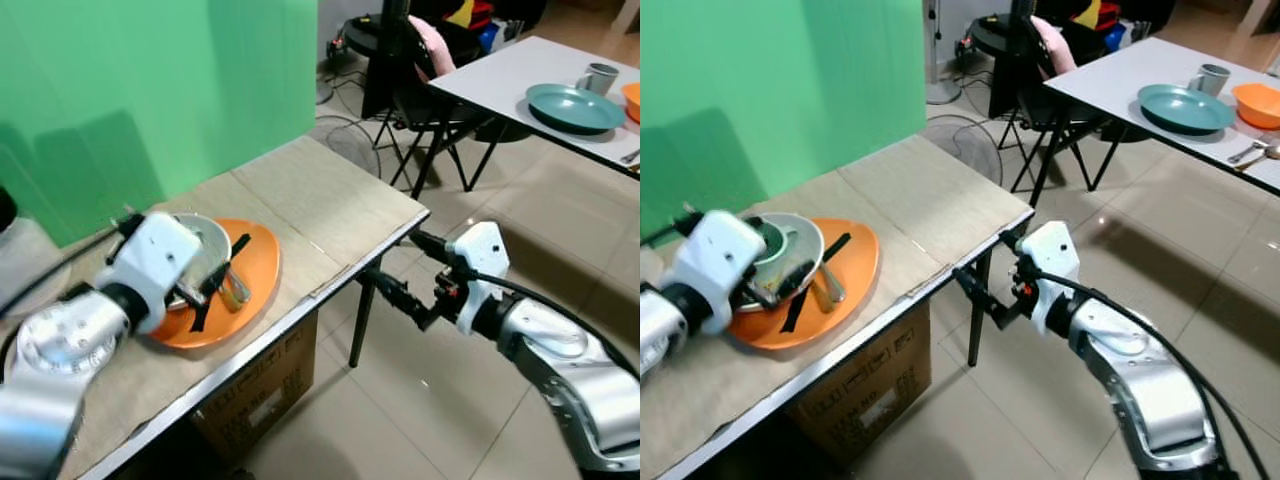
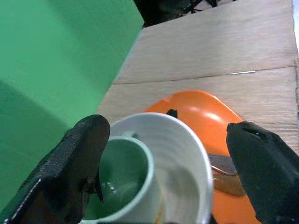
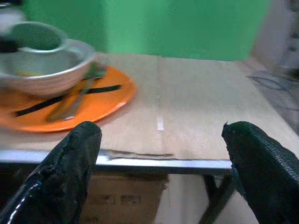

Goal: Setting the table

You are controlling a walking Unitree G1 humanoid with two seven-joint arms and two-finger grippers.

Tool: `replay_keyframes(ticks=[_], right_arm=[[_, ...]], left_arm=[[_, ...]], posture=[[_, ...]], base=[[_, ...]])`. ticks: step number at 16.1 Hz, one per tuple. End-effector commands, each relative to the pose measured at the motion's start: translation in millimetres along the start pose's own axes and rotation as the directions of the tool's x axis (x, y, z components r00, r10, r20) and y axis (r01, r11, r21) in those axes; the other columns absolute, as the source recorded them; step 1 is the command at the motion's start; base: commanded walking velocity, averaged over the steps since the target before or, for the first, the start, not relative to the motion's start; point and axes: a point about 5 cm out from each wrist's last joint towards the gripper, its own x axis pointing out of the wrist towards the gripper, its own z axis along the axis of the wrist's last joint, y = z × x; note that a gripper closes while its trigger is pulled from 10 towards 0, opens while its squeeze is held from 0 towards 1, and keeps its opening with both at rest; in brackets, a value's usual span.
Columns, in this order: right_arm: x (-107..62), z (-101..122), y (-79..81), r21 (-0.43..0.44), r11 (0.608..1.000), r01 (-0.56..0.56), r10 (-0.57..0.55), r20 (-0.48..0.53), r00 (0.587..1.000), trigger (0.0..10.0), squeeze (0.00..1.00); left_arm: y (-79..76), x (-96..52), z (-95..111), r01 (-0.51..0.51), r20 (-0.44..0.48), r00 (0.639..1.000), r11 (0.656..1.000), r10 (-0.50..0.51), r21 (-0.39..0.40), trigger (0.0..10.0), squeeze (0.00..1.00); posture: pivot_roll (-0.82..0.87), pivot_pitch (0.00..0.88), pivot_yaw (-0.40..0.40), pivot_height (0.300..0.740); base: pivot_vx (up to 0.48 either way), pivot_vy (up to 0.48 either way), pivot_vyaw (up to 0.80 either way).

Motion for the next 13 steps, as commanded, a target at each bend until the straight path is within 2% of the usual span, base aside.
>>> replay_keyframes(ticks=[1, 2, 4, 7, 9, 13], right_arm=[[-1.6, 9, 2.5, -0.022, 0.998, -0.057, 0.058, 0.010, 0.998, 10.0, 0.00], [-3.6, 9, 4.1, -0.035, 0.995, -0.093, 0.093, -0.006, 0.996, 10.0, 0.00], [-5.7, 9, 7.0, -0.047, 0.988, -0.150, 0.148, -0.030, 0.988, 10.0, 0.00], [-6.8, 15, 10.8, -0.093, 0.964, -0.249, 0.243, -0.065, 0.968, 10.0, 0.00], [-8.0, 18, 13.1, -0.109, 0.949, -0.296, 0.288, -0.081, 0.954, 10.0, 0.00], [-11.3, 24, 16.6, -0.145, 0.923, -0.357, 0.343, -0.113, 0.933, 10.0, 0.00]], left_arm=[[5.3, 0.5, -1, 0.006, -0.023, 1.000, 1.000, -0.006, -0.001, 2.8, 0.00], [8.2, 1.4, -1, 0.010, -0.036, 0.999, 1.000, -0.010, 0.004, 0.0, 0.00], [15.1, 4.8, -5, 0.025, -0.072, 0.997, 0.999, -0.023, 0.032, 0.0, 0.00], [18.1, 14.6, -17, 0.134, -0.156, 0.980, 0.990, -0.124, 0.053, 0.0, 0.00], [22.0, 18.3, -24, 0.163, -0.212, 0.967, 0.982, -0.140, 0.092, 0.0, 0.00], [27.5, 28.5, -27, 0.216, -0.260, 0.950, 0.964, -0.172, 0.152, 0.0, 0.00]], posture=[[0.00, 0.000, 0.007, 0.740], [0.01, 0.000, 0.006, 0.740], [0.01, 0.000, 0.002, 0.740], [0.01, 0.000, 0.000, 0.740], [0.01, 0.000, 0.001, 0.740], [0.00, 0.000, 0.000, 0.740]], base=[[0.000, 0.000, 0.00], [0.000, 0.000, 0.00], [0.000, 0.000, 0.00], [0.000, 0.000, 0.00], [0.000, 0.000, 0.00], [0.000, 0.000, 0.00]])
